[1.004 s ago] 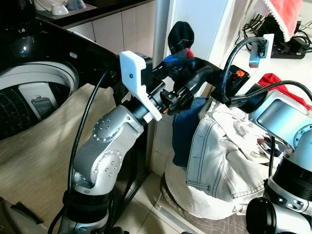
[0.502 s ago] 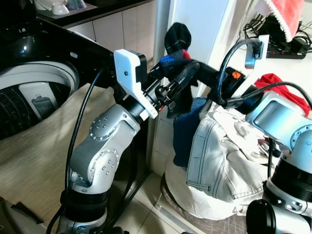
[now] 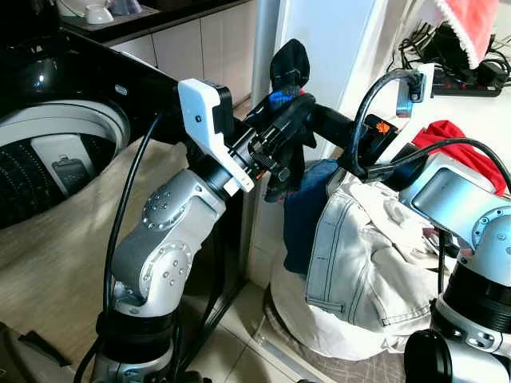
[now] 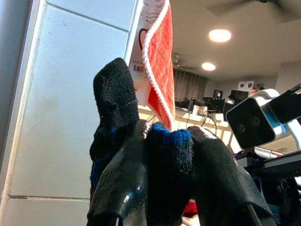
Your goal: Clothes washing
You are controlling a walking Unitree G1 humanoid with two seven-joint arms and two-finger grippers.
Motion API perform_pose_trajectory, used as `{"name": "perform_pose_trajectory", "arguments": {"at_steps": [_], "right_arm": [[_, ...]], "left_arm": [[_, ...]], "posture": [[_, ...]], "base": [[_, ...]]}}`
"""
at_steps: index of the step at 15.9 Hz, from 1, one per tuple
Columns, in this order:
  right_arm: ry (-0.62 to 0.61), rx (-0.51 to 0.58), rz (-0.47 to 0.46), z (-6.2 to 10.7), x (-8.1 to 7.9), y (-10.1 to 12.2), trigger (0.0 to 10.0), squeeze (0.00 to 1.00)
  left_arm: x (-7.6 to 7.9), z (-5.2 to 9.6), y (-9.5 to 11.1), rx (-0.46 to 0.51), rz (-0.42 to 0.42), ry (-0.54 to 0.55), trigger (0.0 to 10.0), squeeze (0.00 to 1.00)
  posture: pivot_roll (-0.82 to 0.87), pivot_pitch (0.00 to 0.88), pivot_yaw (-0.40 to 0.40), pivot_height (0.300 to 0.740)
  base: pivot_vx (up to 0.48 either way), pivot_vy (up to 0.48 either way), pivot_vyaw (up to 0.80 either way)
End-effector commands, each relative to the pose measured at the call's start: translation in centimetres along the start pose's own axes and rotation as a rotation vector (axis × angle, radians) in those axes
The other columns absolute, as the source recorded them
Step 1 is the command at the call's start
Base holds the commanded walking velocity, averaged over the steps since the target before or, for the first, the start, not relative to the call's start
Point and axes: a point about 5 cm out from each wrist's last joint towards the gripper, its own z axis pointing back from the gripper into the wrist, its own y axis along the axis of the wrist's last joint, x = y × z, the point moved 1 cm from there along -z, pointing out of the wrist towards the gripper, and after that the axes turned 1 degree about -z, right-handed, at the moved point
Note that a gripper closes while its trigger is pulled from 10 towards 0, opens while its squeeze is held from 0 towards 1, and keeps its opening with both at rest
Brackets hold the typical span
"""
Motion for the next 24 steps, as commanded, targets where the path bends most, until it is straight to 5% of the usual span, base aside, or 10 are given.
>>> {"name": "perform_pose_trajectory", "arguments": {"at_steps": [1, 8, 9, 12, 13, 17, 21, 22, 23, 24], "right_arm": [[0.02, 0.012, 0.028, 0.2, -0.6, 0.2, 0.0, 0.0], [0.026, 0.012, 0.053, 0.1, -0.8, 0.3, 0.6, 0.03], [0.064, 0.016, 0.052, 0.0, -1.1, 0.4, 10.0, 1.0], [-0.004, 0.021, 0.091, 0.0, -0.5, 0.5, 10.0, 0.93], [-0.015, 0.021, 0.093, -0.1, -0.4, 0.5, 10.0, 0.0], [0.036, -0.028, 0.19, -0.1, -1.4, 0.0, 10.0, 0.0], [0.102, -0.14, 0.34, -1.0, -2.9, -1.6, 10.0, 0.0], [0.113, -0.172, 0.394, -1.1, -3.1, -2.1, 10.0, 0.0], [0.122, -0.197, 0.431, -1.1, -3.3, -2.6, 10.0, 0.0], [0.131, -0.214, 0.458, -1.1, -3.4, -2.9, 10.0, 0.0]], "left_arm": [[0.3, 0.0, -0.1, 0.004, 0.007, -0.029, 0.0, 0.0], [0.1, -0.1, -0.1, 0.007, 0.0, -0.023, 0.0, 0.0], [-1.7, -0.5, 0.4, 0.007, -0.064, 0.07, 0.0, 0.0], [-4.4, -1.0, 2.6, 0.038, -0.158, 0.156, 0.0, 0.0], [-4.7, -1.1, 3.0, 0.042, -0.173, 0.164, 0.0, 0.0], [-11.6, -0.2, 8.5, 0.006, -0.545, 0.468, 0.0, 0.0], [-19.4, 3.2, 7.4, -0.399, -0.756, 0.804, 0.0, 0.0], [-21.1, 4.6, 6.5, -0.487, -0.746, 0.905, 6.3, 0.0], [-22.3, 5.9, 5.6, -0.562, -0.72, 0.979, 10.0, 0.0], [-23.2, 7.1, 4.8, -0.638, -0.728, 1.027, 10.0, 0.0]], "posture": [[-0.07, 0.0, -0.05, 0.74], [-0.07, 0.001, -0.05, 0.74], [-0.07, 0.003, -0.053, 0.74], [-0.07, 0.001, -0.051, 0.74], [-0.07, 0.001, -0.051, 0.74], [-0.06, 0.003, -0.05, 0.74], [-0.06, 0.0, -0.054, 0.74], [-0.05, 0.0, -0.056, 0.74], [-0.06, 0.0, -0.056, 0.74], [-0.06, 0.0, -0.053, 0.74]], "base": [[0.0, 0.0, 0.0], [0.0, 0.0, 0.0], [0.0, 0.0, 0.0], [0.0, 0.0, 0.0], [0.0, 0.0, 0.0], [0.0, 0.0, 0.0], [0.0, 0.0, 0.0], [0.0, 0.0, 0.0], [0.0, 0.0, 0.0], [0.0, 0.0, 0.0]]}}
